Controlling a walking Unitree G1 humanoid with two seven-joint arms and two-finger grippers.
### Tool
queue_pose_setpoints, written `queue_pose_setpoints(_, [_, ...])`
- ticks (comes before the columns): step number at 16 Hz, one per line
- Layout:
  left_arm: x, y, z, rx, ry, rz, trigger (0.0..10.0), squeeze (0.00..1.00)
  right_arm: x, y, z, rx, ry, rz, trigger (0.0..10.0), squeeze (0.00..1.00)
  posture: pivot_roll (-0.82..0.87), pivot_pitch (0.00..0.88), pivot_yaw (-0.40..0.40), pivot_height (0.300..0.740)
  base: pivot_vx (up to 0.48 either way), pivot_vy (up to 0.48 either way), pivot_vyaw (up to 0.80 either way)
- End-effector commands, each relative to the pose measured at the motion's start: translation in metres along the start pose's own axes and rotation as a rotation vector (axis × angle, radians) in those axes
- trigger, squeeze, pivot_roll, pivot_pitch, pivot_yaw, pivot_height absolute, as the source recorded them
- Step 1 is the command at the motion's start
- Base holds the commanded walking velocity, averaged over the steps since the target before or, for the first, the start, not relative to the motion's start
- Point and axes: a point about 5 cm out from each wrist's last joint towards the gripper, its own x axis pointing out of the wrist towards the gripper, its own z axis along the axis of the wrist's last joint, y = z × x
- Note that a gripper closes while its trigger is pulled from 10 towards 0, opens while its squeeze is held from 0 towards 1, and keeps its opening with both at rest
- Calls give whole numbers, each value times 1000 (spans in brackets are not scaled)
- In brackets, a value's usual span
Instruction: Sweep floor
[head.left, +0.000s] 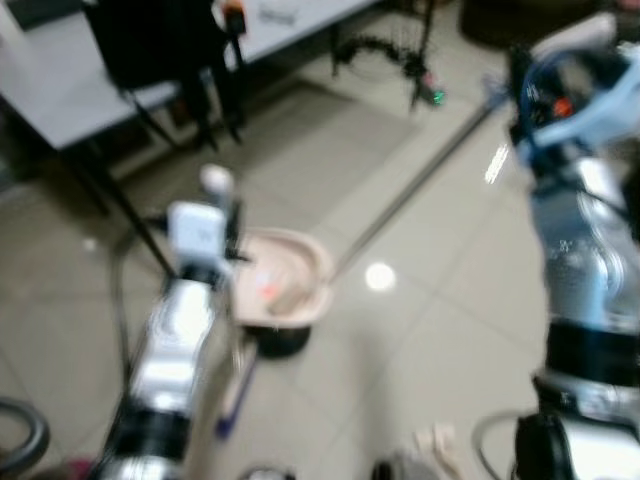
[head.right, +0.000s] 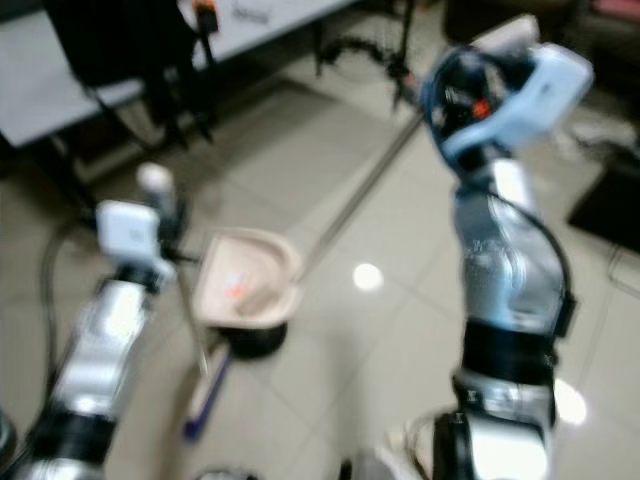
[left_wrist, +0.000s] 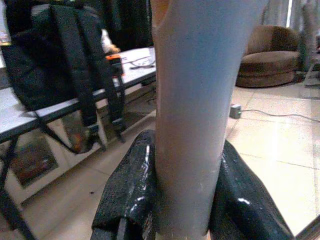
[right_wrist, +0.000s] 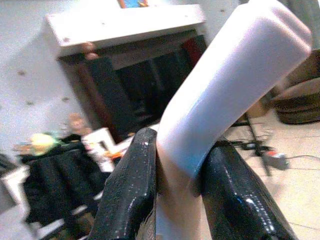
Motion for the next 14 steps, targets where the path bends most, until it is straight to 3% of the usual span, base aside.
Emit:
queue_pose_setpoints(1, [1, 10, 8, 20, -35, 23, 10000, 0, 3, 13, 10, 10, -54, 44, 10000, 0, 3, 81, 38, 740, 431, 0, 800])
queue_pose_setpoints(4, [1, 10, 8, 24, -33, 18, 10000, 0, 3, 9, 10, 31, -70, 21, 10000, 0, 4, 84, 40, 740, 433, 0, 533])
queue_pose_setpoints(8, [-2, 3, 2, 36, 5, -35, 10000, 0, 0, -3, 10, 39, -85, -39, 10000, 0, 4, 90, 45, 740, 0, 0, 0])
queue_pose_setpoints(14, [-3, 4, -1, 37, 23, -38, 10000, 0, -2, -7, 9, 55, -99, -58, 10000, 0, 6, 92, 49, 740, 0, 0, 0])
